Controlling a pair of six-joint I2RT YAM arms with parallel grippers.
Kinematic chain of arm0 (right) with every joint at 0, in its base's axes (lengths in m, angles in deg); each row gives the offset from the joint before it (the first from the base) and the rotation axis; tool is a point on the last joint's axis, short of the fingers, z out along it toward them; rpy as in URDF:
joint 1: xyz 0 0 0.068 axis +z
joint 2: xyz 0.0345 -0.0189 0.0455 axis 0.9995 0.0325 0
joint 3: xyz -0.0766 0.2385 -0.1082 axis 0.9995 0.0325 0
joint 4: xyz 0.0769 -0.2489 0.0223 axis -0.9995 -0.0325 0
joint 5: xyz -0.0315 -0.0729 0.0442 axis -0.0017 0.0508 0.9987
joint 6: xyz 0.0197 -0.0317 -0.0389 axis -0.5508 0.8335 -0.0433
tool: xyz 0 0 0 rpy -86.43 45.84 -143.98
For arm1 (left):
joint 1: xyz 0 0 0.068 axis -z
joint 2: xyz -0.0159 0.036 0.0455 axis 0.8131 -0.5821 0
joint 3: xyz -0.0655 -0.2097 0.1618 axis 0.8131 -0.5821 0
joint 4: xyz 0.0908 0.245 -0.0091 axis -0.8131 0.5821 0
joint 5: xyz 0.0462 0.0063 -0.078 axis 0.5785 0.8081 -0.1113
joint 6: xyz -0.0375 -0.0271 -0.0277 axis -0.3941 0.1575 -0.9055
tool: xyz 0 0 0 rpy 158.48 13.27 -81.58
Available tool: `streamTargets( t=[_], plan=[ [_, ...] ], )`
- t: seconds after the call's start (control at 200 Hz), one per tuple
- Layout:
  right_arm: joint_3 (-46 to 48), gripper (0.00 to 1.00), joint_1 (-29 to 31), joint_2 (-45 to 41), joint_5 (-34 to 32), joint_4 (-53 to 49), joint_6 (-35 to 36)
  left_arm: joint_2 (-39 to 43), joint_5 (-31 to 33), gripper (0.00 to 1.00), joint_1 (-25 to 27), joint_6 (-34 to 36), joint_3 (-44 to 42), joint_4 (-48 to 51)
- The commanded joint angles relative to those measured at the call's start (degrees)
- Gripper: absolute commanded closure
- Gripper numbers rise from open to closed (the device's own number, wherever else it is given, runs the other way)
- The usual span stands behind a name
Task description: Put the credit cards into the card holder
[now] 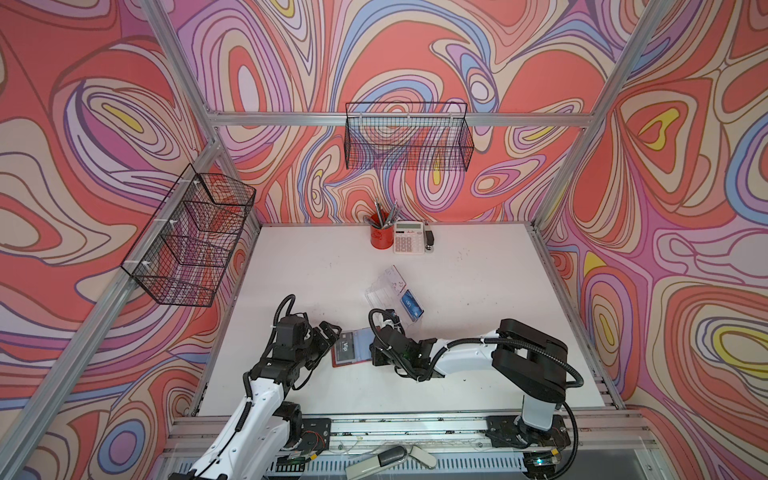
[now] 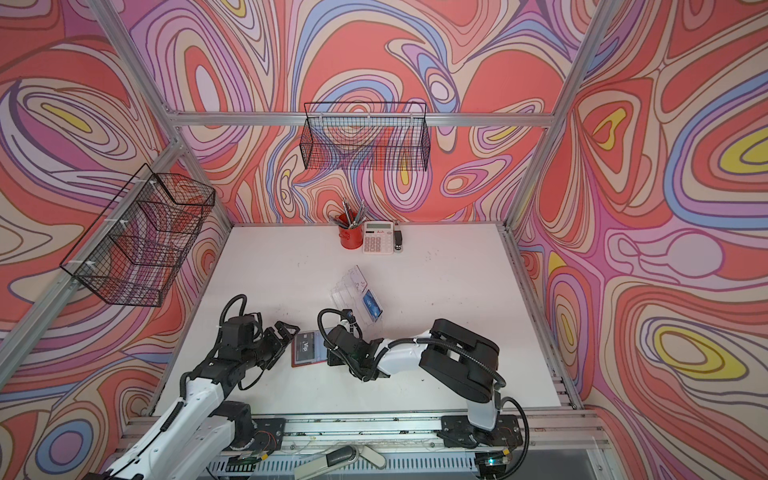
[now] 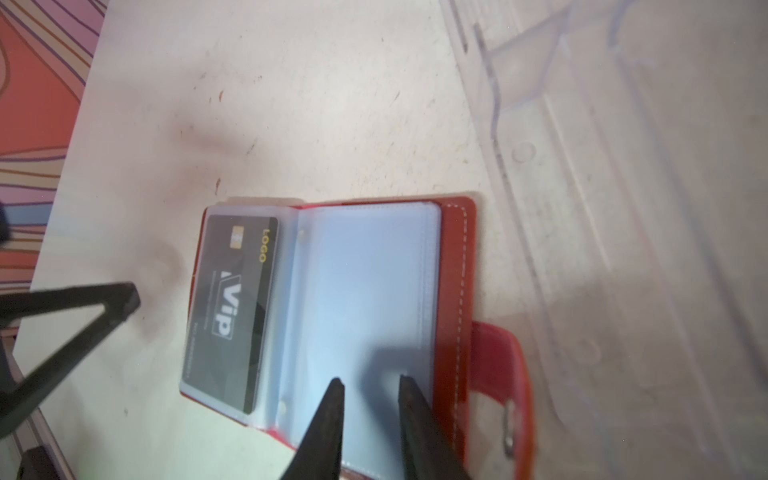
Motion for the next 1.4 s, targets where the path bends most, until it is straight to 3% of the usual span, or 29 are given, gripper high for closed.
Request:
streamTargets(
  t=[0.0, 0.18, 0.451, 0.962, 1.182, 1.397],
  plan=[
    [0.92, 0.76, 0.15, 1.35, -1.00, -0.41, -1.29, -3.16, -4.18, 0.12, 0.03, 3.35, 1.37, 1.80],
    [3.75, 0.77, 0.15, 0.90, -1.76, 0.62, -2.53, -8.21, -1.92, 0.17, 0.28, 8.27, 4.46, 3.30],
    [6.86, 0.78, 0.51, -0.11, -2.78, 1.53, -3.49, -3.22, 1.85, 0.18, 0.24, 12.06, 2.26, 4.13],
    [6.72, 0.81, 0.94, 1.63, -2.28, 2.07, -4.37, -10.65, -2.71, 0.24, 0.82, 12.07, -1.43, -6.76],
    [6.23, 0.81, 1.08, 2.88, -1.55, 2.48, -4.72, -14.97, -9.80, 0.24, 2.10, 10.34, -1.84, -13.80],
    [5.71, 0.82, 1.38, 4.20, -0.96, 2.96, -5.08, -12.23, -11.80, 0.23, 2.41, 9.74, -0.91, -14.65]
  ],
)
